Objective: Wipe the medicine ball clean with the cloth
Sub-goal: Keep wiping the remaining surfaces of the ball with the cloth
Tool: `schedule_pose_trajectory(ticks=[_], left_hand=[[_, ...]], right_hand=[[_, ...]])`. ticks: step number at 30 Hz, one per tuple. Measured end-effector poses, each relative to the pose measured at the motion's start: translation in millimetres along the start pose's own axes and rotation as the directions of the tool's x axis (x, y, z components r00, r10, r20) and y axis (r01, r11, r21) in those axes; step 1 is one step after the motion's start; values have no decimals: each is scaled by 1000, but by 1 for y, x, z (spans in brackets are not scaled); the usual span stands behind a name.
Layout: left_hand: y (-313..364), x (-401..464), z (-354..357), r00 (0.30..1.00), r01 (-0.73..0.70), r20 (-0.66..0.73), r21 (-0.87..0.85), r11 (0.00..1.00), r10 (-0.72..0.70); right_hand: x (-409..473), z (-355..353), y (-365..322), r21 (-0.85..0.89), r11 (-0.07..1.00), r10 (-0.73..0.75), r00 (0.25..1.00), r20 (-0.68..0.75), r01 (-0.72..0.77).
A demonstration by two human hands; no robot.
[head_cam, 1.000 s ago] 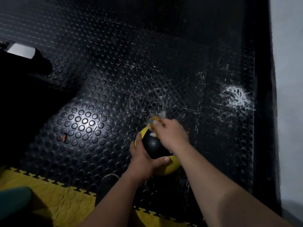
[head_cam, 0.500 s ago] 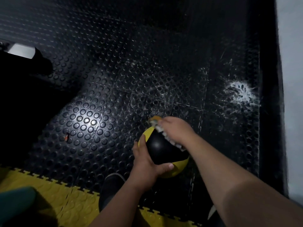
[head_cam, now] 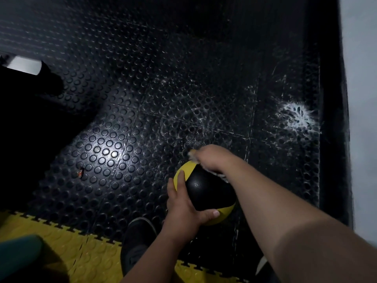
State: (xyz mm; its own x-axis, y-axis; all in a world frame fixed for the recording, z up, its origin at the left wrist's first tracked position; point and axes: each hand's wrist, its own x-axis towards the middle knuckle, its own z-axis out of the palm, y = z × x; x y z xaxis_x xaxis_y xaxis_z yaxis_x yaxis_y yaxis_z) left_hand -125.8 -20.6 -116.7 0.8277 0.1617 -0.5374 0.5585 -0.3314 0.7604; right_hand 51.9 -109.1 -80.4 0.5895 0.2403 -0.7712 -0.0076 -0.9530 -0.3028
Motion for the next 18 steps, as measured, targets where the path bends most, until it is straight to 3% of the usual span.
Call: schedule_pose_trajectory(ticks=[3,4,8,10,12,14,17,18], left_hand=[[-6,2,-2,1000,-19,-12,10,1000,19],[-8,1,-2,1000,-19,-6,9,1000,19],[-8,-2,-3,999,-36,1,-44,998,36],[-6,-2,-5,999,-35,2,-65,997,35],[-4,1,-9,1000,-24,4,-90,996,25],[-3,6,-12,1000,-1,12,-115,993,3],[1,12,-13,1000,20,18,-135,991,-17],[2,15,-14,1000,22,20,-140,990,-19]], right_hand=[[-21,18,-23,-228,947,-241,970,-35,227],[-23,18,-22,-222,943,-266,963,-47,249],[5,8,4,34,990,-137,990,15,137],[12,6,26,328,945,-2,1000,25,-6],[3,17,51,681,720,138,989,45,-132],[-16,36,68,871,458,274,960,50,-176],[-38,85,71,996,-7,484,871,79,-87],[-45,99,64,994,-103,535,841,78,-27]])
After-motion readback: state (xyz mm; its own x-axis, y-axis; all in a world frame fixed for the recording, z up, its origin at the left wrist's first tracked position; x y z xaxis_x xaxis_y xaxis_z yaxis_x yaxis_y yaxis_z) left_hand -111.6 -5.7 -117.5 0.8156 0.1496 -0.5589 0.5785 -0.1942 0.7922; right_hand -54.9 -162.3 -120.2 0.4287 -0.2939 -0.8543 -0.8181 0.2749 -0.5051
